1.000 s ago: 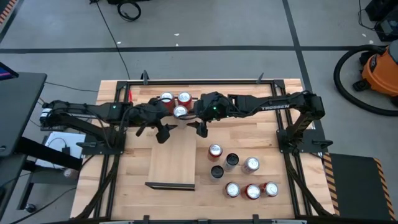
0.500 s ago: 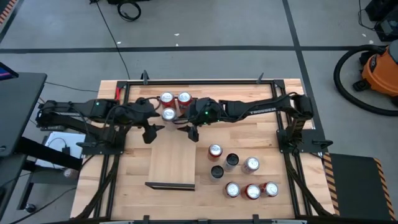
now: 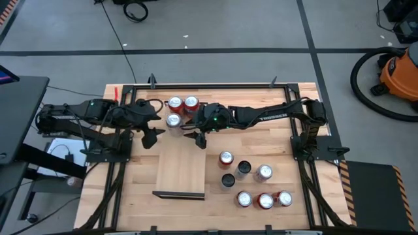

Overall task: Pick and place cans onto a shelf
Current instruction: Put the red-silver soda can on the shelf aligned with the other red-silver soda can

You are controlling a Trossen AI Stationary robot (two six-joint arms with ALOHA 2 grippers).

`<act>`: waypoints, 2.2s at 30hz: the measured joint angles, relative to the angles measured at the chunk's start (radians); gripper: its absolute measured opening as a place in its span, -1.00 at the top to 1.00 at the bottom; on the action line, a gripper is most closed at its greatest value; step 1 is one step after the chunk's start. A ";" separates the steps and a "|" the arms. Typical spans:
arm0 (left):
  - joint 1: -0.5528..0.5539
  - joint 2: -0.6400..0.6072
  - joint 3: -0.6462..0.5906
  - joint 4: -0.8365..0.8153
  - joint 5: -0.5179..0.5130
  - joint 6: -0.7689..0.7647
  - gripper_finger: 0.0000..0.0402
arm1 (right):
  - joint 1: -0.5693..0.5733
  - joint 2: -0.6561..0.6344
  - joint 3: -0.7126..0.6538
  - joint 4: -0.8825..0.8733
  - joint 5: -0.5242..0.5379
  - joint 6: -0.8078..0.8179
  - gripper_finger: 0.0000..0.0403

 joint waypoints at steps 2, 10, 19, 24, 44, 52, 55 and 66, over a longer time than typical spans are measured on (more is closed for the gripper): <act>0.000 0.001 0.021 -0.010 0.000 0.019 -0.43 | 0.001 -0.016 0.000 -0.028 0.009 0.000 -0.36; 0.000 -0.003 0.117 -0.028 0.001 0.094 -0.43 | 0.022 -0.166 0.000 -0.268 0.068 0.001 -0.36; 0.003 -0.024 0.152 -0.022 -0.058 0.219 -0.43 | 0.077 -0.373 0.000 -0.782 0.043 0.059 -0.44; 0.003 -0.025 0.152 -0.020 -0.086 0.254 -0.43 | 0.128 -0.434 0.000 -1.004 0.021 0.148 -0.58; 0.003 -0.025 0.152 -0.018 -0.117 0.307 -0.43 | 0.463 -0.427 -0.066 -1.231 -0.132 0.422 -0.74; 0.003 -0.025 0.152 -0.017 -0.128 0.306 -0.43 | 0.543 -0.426 -0.156 -1.197 -0.080 0.446 -0.88; 0.003 -0.024 0.152 -0.017 -0.132 0.306 -0.43 | 0.554 -0.426 -0.194 -1.182 -0.055 0.453 -0.95; 0.003 -0.024 0.153 -0.018 -0.158 0.301 -0.43 | 0.559 -0.426 -0.337 -1.083 -0.002 0.438 -0.98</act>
